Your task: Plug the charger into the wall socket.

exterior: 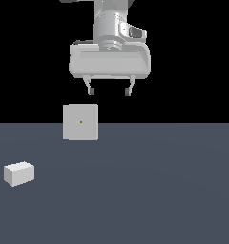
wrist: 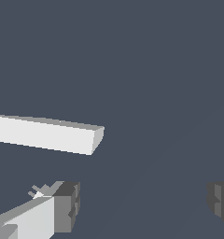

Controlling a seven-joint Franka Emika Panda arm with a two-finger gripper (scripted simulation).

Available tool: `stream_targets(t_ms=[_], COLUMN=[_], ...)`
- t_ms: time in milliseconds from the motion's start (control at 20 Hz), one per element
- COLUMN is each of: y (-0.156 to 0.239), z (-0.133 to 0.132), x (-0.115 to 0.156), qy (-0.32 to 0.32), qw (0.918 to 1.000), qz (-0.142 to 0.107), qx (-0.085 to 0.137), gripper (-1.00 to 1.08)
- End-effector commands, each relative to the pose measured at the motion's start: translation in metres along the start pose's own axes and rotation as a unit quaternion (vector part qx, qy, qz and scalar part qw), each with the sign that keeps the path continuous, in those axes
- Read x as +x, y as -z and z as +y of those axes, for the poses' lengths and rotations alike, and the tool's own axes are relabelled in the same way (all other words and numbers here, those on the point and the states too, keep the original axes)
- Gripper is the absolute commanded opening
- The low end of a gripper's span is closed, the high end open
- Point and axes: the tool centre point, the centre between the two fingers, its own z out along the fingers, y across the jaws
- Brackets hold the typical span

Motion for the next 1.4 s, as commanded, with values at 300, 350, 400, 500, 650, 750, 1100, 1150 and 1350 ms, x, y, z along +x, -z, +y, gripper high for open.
stream_targets(t_ms=[300, 350, 400, 500, 650, 750, 1100, 1150, 1350], y=[-0.004, -0.006, -0.007, -0.011, -0.019, -0.025, -0.053, -0.057, -0.074], z=[-0.007, -0.009, -0.012, -0.019, -0.031, -0.041, -0.083, -0.089, -0.111], x=[-0.001, -0.002, -0.002, -0.004, -0.007, -0.011, -0.033, -0.037, -0.055], qy=[0.018, 0.024, 0.031, 0.049, 0.083, 0.110, 0.229, 0.247, 0.317], qw=[0.9998, 0.9997, 0.9995, 0.9988, 0.9965, 0.9938, 0.9729, 0.9685, 0.9475], qz=[0.002, 0.003, 0.004, 0.006, 0.010, 0.013, 0.027, 0.029, 0.038], qx=[0.001, 0.002, 0.003, 0.004, 0.007, 0.009, 0.018, 0.020, 0.025], gripper=[1.00, 1.00, 1.00, 1.00, 1.00, 1.00, 1.00, 1.00, 1.00])
